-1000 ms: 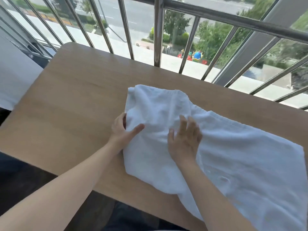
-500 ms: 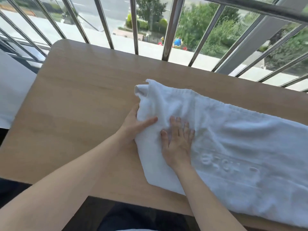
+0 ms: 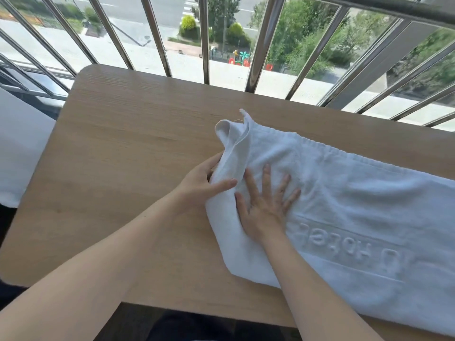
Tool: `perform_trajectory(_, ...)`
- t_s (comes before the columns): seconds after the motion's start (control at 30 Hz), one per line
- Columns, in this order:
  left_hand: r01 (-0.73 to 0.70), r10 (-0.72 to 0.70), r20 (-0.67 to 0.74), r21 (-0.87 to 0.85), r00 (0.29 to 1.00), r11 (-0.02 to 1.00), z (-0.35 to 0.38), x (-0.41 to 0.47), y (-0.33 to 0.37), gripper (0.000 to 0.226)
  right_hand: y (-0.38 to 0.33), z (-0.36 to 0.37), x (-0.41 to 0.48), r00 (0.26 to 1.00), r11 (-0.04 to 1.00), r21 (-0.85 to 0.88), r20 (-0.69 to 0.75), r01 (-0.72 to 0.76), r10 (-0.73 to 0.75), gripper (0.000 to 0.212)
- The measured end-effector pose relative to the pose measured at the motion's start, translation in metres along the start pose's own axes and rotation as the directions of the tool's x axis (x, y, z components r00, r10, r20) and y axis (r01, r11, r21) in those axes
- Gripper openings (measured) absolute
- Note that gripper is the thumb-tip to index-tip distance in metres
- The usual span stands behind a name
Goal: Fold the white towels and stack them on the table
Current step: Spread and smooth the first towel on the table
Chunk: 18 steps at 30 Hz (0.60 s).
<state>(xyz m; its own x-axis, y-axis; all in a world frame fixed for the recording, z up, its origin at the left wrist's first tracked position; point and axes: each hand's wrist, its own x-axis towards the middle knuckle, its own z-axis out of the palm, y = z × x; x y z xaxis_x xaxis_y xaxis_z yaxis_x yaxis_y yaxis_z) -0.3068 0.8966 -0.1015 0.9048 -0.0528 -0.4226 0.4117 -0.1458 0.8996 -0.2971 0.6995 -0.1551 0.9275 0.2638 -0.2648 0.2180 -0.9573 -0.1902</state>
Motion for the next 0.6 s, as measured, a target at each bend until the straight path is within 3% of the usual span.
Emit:
perform_trajectory(0.17, 0.018, -0.017, 0.006, -0.142, 1.0, 0.99, 0.002, -0.002, -0.016, 0.083, 0.0, -0.004, 0.016, 0.998, 0.999, 0.014, 0.046, -0.036, 0.036, 0.066)
perform_trajectory(0.33, 0.152, -0.152, -0.014, 0.001, 0.988, 0.988, -0.004, -0.004, -0.015, 0.074, 0.002, -0.006, 0.014, 0.999, 0.999, 0.043, 0.047, -0.02, 0.018, 0.067)
perform_trajectory(0.43, 0.168, -0.157, -0.106, 0.106, 0.982, 0.98, -0.01, -0.006, -0.016, 0.08, 0.001, -0.004, 0.013, 0.999, 1.0, 0.014, 0.037, -0.019, 0.019, 0.065)
perform_trajectory(0.6, 0.263, -0.237, -0.165, 0.158, 0.957, 0.952, -0.023, -0.006, -0.028, 0.039, -0.005, 0.0, 0.009, 0.999, 0.999, -0.015, 0.008, -0.043, 0.043, 0.067)
